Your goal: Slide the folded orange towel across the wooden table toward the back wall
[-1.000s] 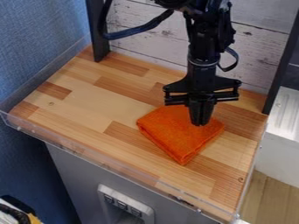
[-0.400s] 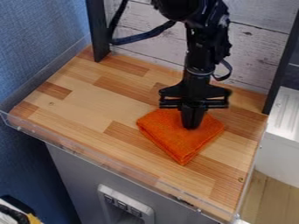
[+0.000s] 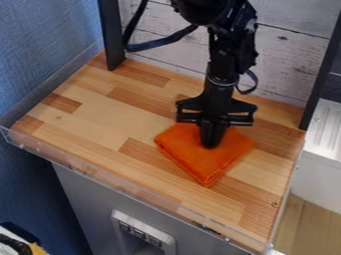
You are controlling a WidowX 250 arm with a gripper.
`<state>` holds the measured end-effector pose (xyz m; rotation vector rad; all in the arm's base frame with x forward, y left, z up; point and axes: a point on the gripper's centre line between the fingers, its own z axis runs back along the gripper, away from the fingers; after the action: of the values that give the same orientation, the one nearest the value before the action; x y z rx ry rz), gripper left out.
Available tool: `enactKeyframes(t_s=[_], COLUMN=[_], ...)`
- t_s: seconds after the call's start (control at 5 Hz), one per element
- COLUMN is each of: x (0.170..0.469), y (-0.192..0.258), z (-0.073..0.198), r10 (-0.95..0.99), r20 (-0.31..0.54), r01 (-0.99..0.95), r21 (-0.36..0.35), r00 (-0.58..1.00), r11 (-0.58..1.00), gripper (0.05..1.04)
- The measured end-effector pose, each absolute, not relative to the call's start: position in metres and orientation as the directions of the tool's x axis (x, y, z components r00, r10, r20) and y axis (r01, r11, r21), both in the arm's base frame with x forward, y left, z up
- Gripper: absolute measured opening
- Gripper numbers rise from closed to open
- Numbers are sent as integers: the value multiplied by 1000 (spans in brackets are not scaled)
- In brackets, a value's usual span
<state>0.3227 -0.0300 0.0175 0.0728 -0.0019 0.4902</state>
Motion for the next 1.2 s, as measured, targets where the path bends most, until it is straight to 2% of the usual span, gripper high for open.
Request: enactKeyframes(t_s=[0.2, 0.6, 1.0, 1.2], x=[330, 355, 373, 377], y=[-15, 8, 23, 27], z=[15, 15, 16, 16], r10=[407, 247, 111, 64], r20=[-21, -73, -50, -22], r01=[-405, -247, -113, -65], r21=[70, 20, -46, -54], r00=[913, 966, 993, 998], r11=[912, 969, 993, 996], gripper=[63, 63, 63, 63])
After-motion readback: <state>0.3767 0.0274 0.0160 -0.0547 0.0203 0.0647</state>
